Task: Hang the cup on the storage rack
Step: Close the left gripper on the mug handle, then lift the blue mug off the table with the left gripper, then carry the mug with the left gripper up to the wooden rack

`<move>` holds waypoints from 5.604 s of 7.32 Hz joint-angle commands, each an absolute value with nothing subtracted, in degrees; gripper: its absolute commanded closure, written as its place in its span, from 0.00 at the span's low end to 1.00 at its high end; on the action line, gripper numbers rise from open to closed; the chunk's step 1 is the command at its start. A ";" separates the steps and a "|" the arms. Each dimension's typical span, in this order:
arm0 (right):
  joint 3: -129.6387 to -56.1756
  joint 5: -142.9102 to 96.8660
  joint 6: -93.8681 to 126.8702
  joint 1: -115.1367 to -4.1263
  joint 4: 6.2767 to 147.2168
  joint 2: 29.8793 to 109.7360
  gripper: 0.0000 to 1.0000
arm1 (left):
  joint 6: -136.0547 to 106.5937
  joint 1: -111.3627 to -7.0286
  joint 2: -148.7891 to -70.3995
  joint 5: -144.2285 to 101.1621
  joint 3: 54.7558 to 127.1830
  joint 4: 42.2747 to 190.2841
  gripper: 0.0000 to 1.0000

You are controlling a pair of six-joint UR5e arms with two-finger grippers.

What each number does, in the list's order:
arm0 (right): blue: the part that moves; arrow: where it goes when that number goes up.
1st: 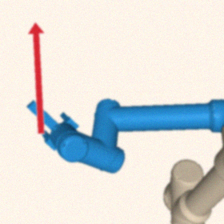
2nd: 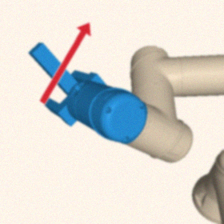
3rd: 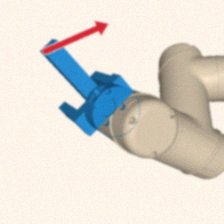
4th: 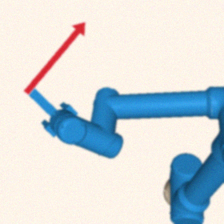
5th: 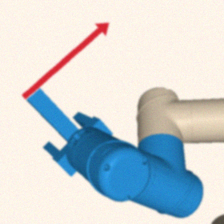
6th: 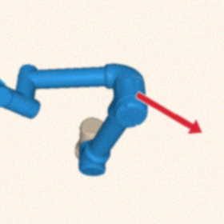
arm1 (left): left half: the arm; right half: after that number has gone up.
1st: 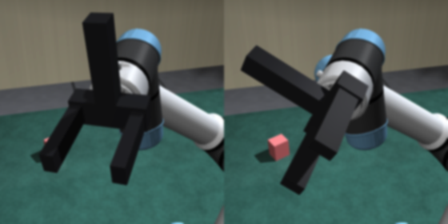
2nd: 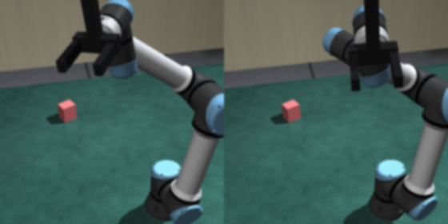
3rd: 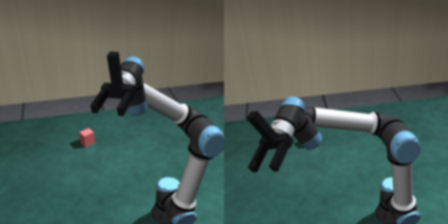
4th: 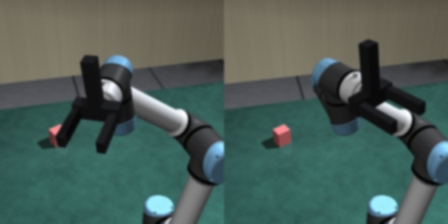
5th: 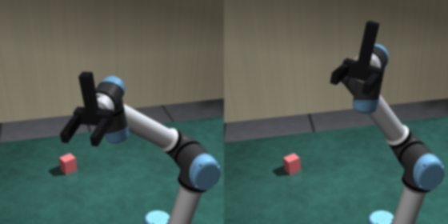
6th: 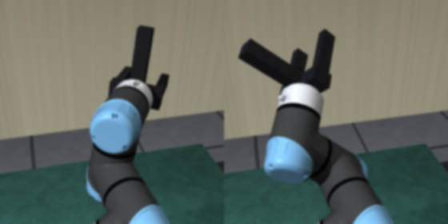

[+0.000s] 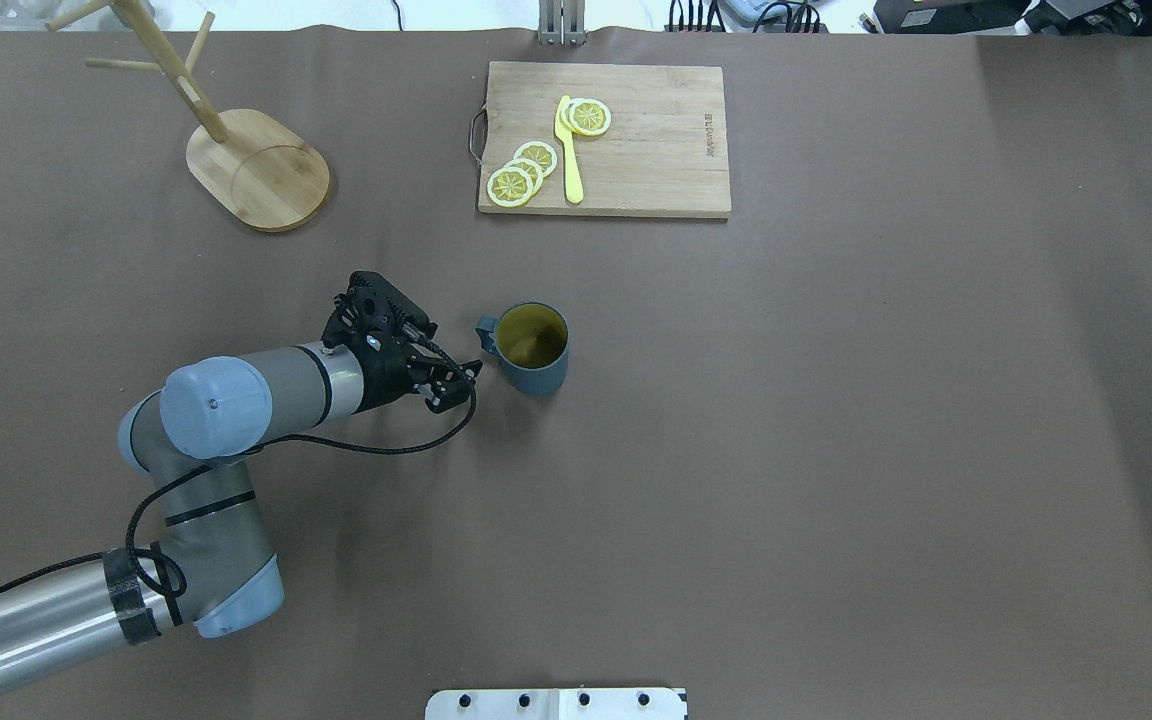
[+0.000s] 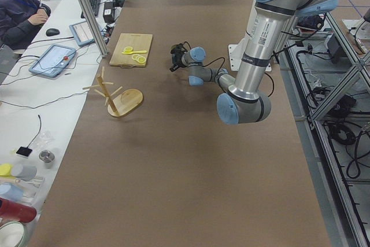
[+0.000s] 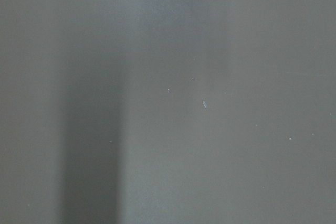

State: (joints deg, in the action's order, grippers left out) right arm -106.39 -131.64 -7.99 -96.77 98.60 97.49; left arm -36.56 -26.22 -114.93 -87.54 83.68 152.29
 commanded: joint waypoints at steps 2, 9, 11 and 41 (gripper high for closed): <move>-106.44 -131.66 -7.65 -96.77 98.61 97.56 0.00 | -36.82 -25.14 -115.93 -87.01 83.41 152.05 0.48; -106.44 -131.48 -7.29 -96.77 98.53 97.47 0.00 | -36.47 -25.57 -117.42 -87.19 82.88 151.52 0.53; -106.44 -131.48 -7.21 -96.68 98.53 97.47 0.00 | -36.39 -26.71 -117.42 -87.19 82.44 151.61 0.53; -99.09 -130.43 4.98 -88.35 86.72 97.38 0.00 | -122.92 -37.51 -120.94 -96.75 84.90 152.67 1.00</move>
